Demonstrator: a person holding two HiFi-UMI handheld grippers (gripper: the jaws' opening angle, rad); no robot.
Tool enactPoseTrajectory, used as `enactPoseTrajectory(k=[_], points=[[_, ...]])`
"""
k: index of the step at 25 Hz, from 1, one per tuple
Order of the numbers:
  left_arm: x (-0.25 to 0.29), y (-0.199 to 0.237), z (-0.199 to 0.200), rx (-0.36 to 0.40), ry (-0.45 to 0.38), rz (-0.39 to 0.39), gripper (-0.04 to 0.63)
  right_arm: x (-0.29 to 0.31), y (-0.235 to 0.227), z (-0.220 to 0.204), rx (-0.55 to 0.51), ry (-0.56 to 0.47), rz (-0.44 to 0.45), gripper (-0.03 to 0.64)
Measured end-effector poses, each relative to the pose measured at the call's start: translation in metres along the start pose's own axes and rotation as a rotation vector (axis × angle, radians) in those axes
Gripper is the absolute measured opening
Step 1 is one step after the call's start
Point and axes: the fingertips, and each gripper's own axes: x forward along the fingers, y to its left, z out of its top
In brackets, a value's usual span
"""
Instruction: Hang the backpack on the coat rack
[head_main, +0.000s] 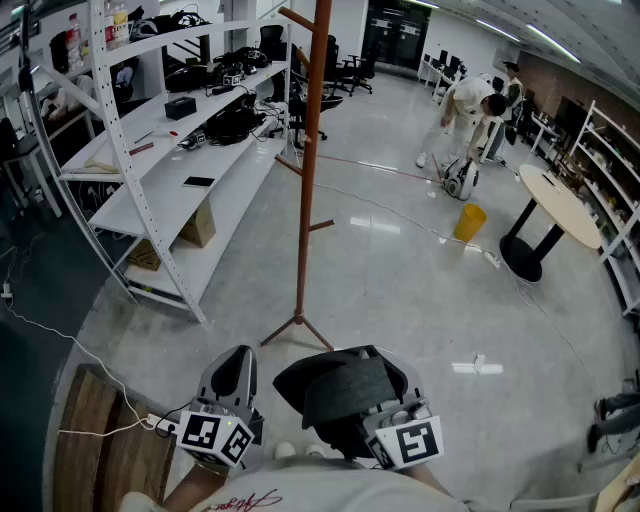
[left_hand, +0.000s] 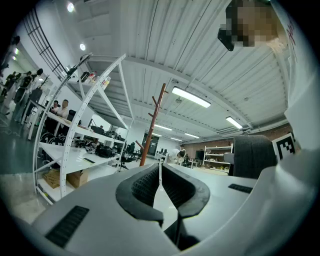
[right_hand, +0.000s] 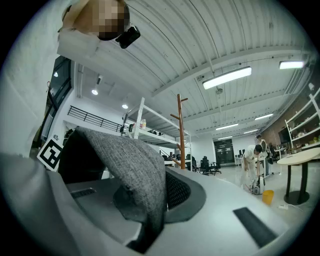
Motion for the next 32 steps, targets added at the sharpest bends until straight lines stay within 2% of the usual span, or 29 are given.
enactPoseTrajectory(k=[16,21,29,32], points=[[0.003,0.004,-0.005,-0.012,0.008,0.014,0.025,0.006,-0.005,-0.005,0.027,0.026,0.004,0.02],[0.004,0.015,-0.001,0.007,0.0,0.033,0.025,0.012,-0.004,-0.003,-0.013,0.022,0.02,0.02],[0.016,0.035,0.006,0.004,0.0,0.022,0.025,0.031,-0.008,0.003,0.031,0.03,-0.027,0.02],[0.021,0.046,0.008,0.01,0.0,0.01,0.025,0.041,-0.009,0.006,0.033,0.004,-0.042,0.02]])
